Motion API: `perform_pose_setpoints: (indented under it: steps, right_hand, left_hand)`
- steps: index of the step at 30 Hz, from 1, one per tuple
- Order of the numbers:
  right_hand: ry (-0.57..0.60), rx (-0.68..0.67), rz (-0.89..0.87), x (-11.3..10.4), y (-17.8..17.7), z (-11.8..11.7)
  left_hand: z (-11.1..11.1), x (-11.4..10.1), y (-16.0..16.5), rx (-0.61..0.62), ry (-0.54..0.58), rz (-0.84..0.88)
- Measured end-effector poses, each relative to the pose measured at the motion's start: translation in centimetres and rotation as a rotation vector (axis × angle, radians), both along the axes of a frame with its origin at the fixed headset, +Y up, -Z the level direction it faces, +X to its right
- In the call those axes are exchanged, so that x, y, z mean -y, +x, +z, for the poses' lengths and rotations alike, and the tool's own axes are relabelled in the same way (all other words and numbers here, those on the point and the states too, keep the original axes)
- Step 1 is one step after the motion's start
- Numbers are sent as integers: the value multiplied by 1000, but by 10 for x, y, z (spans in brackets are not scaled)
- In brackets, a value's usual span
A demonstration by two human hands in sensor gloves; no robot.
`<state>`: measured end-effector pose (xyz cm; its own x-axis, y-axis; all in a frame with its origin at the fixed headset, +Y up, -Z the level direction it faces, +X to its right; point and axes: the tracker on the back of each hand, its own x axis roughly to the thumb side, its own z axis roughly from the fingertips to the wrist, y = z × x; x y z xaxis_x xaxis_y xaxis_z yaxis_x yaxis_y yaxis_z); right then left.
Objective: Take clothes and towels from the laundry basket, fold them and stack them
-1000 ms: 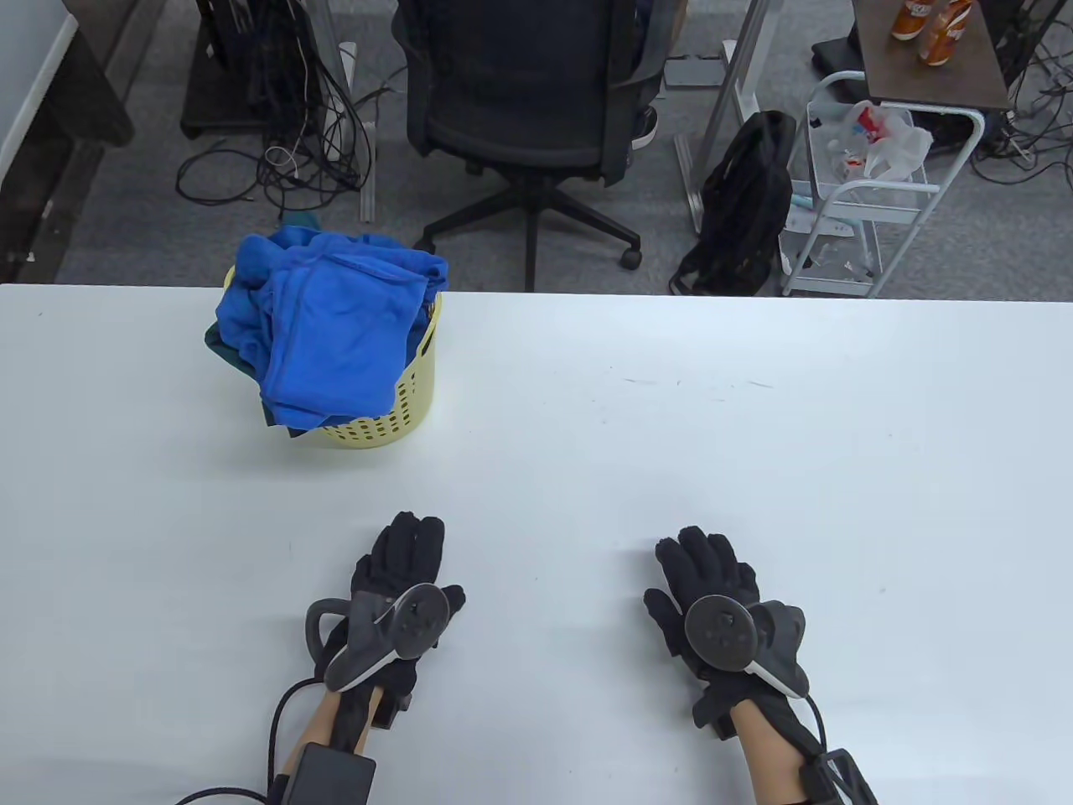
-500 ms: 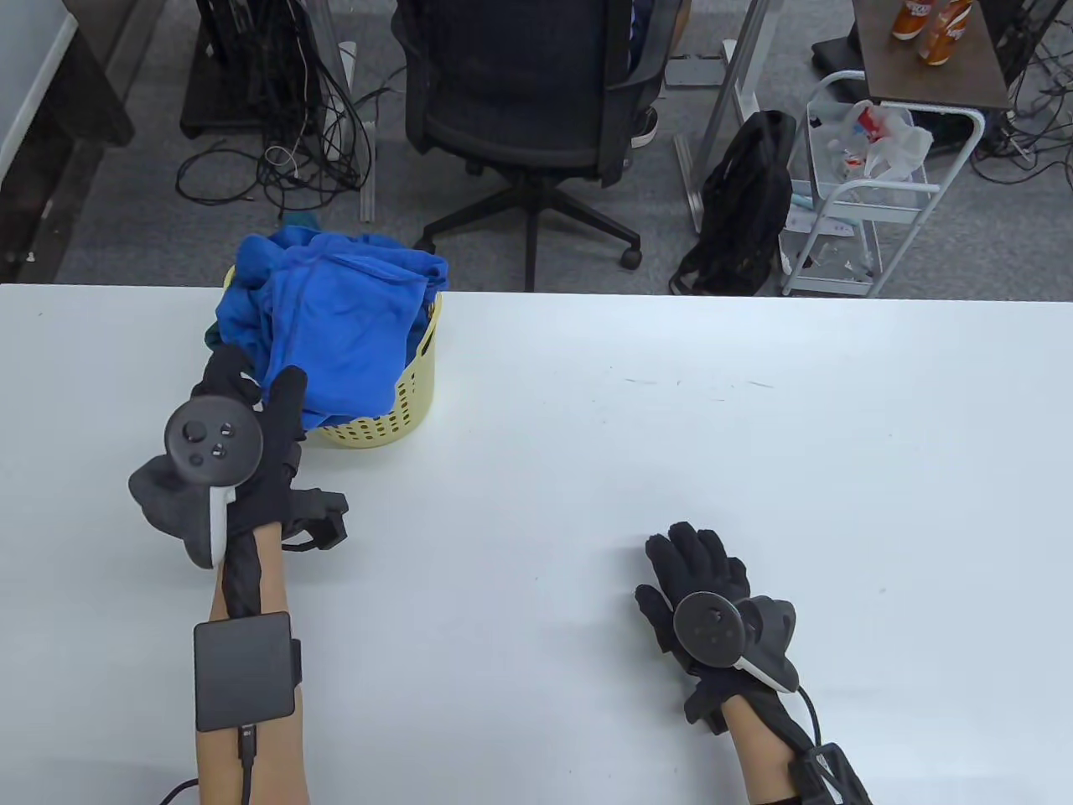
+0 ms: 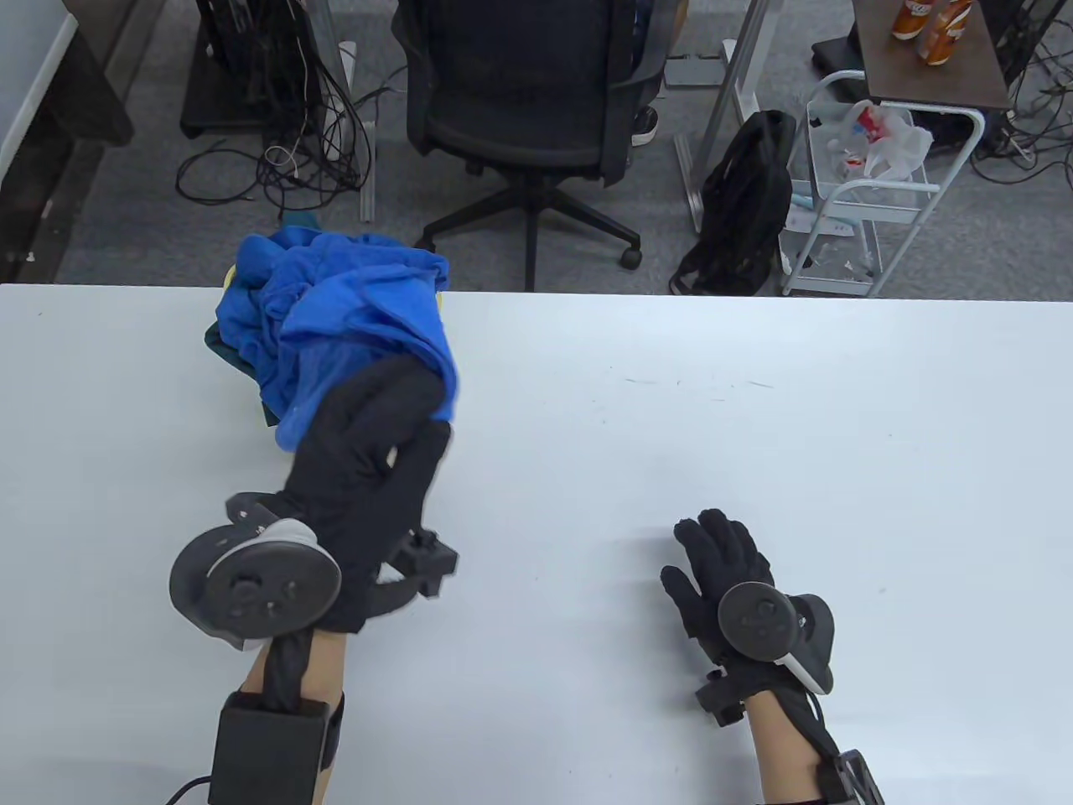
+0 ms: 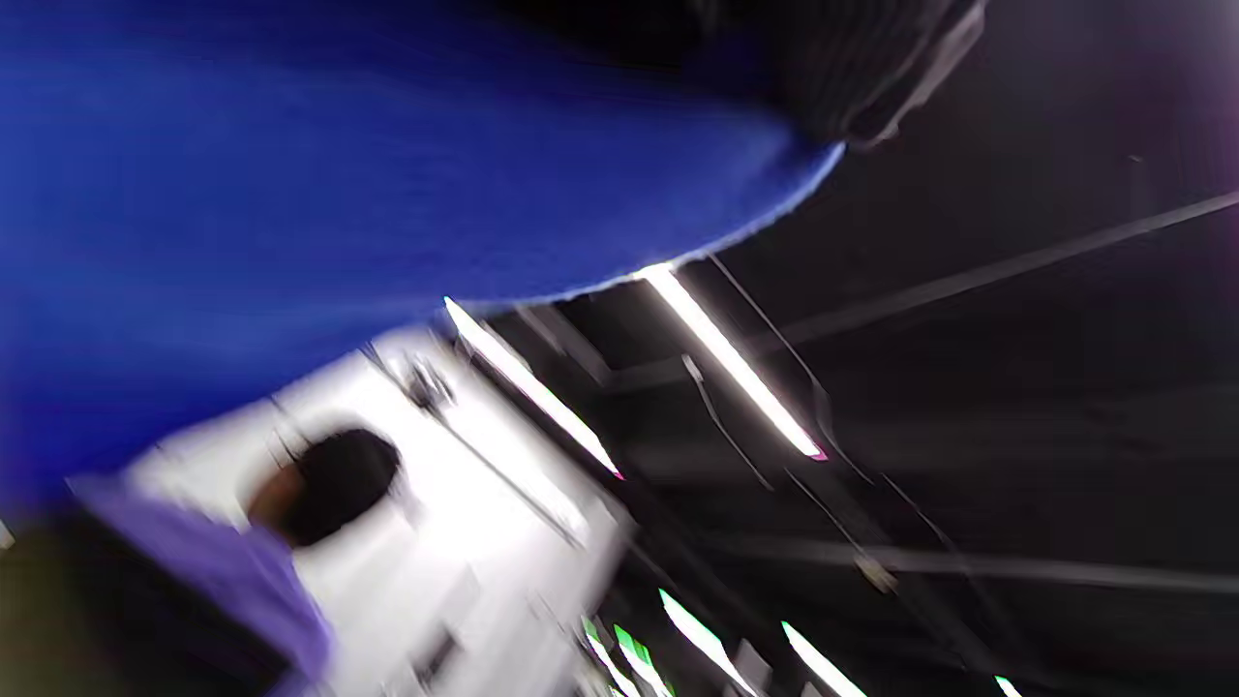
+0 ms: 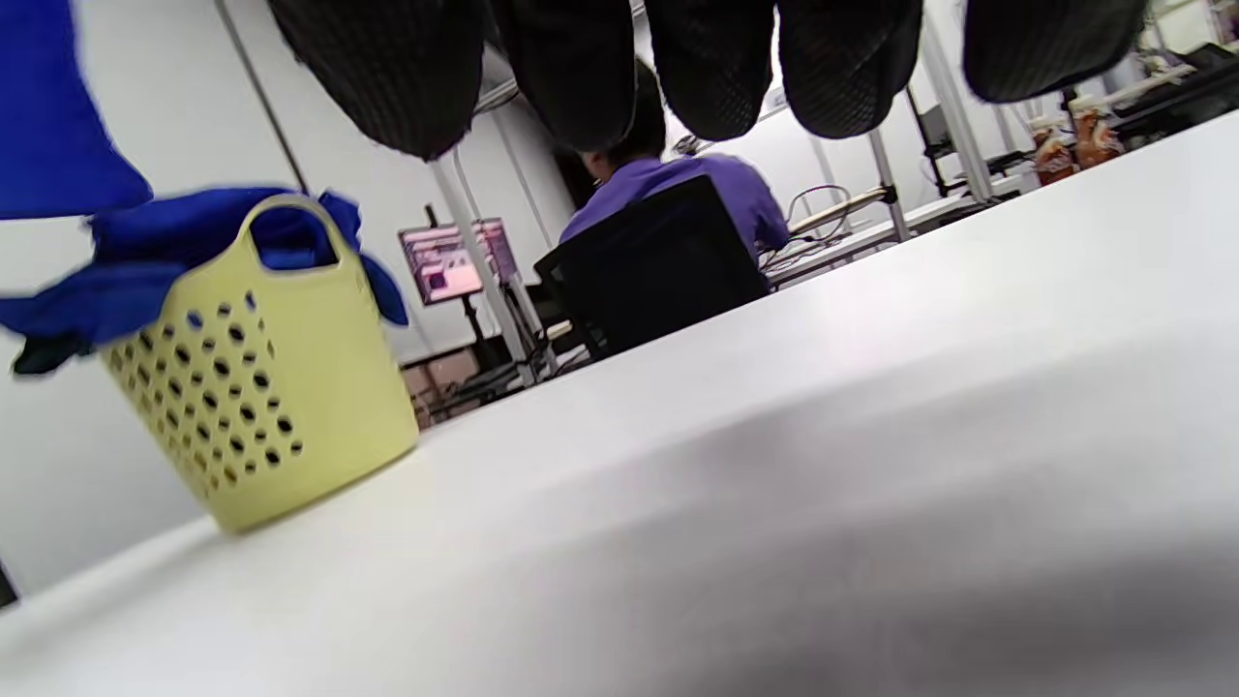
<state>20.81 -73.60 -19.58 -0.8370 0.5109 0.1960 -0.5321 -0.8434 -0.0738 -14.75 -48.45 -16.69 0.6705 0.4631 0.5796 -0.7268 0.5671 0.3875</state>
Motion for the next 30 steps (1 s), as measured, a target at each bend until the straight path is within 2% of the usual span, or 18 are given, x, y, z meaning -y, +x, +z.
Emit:
perform_pose_setpoints:
  steps: [3, 5, 8, 12, 14, 15, 16, 17, 19, 21, 23, 26, 30]
  right_hand:
    - [14, 50, -181, -10, 17, 0]
    - [37, 56, -293, -17, 21, 0]
    - [62, 3, -376, -30, 15, 3]
    - [69, -115, -398, -43, -3, 9]
    - [-19, -225, -423, -42, -13, 8]
    - [-108, -293, -476, -39, -16, 7]
    - [-150, -342, -545, -36, -18, 6]
    - [-159, -366, -632, -34, -20, 4]
    - [-81, -294, -733, -32, -21, 6]
    - [-9, -250, -688, -37, -23, 9]
    - [-27, -317, -623, -41, -27, 11]
    - [-52, -415, -671, -43, -40, 14]
    - [-95, -571, -546, -51, -54, 19]
  left_hand:
    - [-3, 19, 32, -68, -58, -302]
    - [-4, 31, 44, -73, -55, -355]
    - [-9, 42, 52, -42, -105, -363]
    - [-17, 49, 53, 2, -186, -358]
    - [-20, 53, 52, 27, -195, -339]
    - [-21, 56, 51, 39, -211, -315]
    - [-22, 58, 50, 42, -227, -308]
    - [-25, 63, 49, 39, -251, -311]
    - [-29, 75, 47, 12, -300, -344]
    - [-31, 93, 44, 11, -356, -382]
    - [-32, 108, 43, 31, -421, -412]
    - [-30, 122, 49, 64, -564, -542]
    - [-26, 128, 68, 162, -518, -616]
